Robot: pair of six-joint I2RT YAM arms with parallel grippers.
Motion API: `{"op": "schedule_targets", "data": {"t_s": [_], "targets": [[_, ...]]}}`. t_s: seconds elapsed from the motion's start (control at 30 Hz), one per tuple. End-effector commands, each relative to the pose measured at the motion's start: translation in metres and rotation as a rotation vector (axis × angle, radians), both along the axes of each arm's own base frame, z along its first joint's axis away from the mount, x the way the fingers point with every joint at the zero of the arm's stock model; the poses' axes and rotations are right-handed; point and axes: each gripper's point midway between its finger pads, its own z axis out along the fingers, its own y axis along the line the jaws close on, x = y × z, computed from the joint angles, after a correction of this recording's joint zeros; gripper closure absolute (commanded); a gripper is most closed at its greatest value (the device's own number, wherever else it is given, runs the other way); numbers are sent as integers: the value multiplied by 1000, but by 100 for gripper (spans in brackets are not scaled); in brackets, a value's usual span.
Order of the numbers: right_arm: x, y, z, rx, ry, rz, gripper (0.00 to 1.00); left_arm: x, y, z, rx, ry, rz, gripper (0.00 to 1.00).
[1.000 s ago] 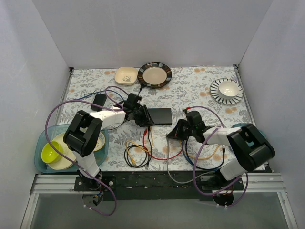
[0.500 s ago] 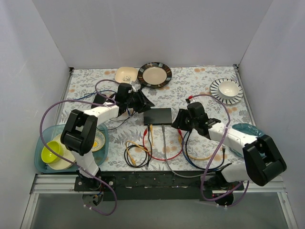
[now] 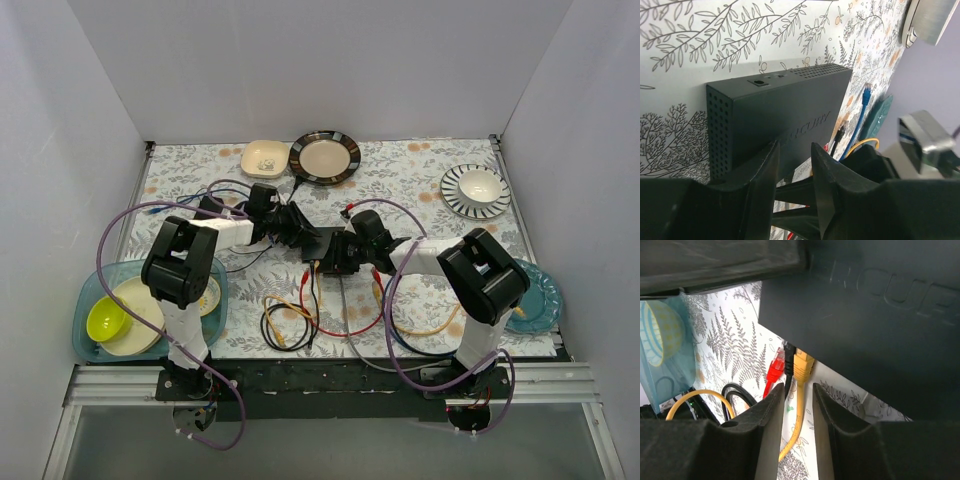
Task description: Pull the plug from the switch port
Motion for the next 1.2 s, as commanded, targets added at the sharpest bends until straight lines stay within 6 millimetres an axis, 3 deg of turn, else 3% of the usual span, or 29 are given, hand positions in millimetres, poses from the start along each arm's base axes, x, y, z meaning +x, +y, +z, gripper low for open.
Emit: {"op": "schedule_targets", "data": {"t_s": [0.0, 0.27, 0.57, 0.83, 1.17], "targets": [[8, 24, 18, 122, -5, 21, 64, -4, 21, -5, 28, 41, 41, 69], [19, 16, -5, 68, 55, -92, 65, -12, 38, -15, 43, 86, 94, 70], [23, 2, -21, 174, 173, -286, 55, -20, 40, -19, 47, 105, 93, 71], [30, -9, -30, 237, 234, -401, 58, -22, 41, -19, 50, 107, 92, 71], [40, -5, -38, 268, 285, -461, 62, -30, 43, -19, 48, 104, 84, 72]]}}
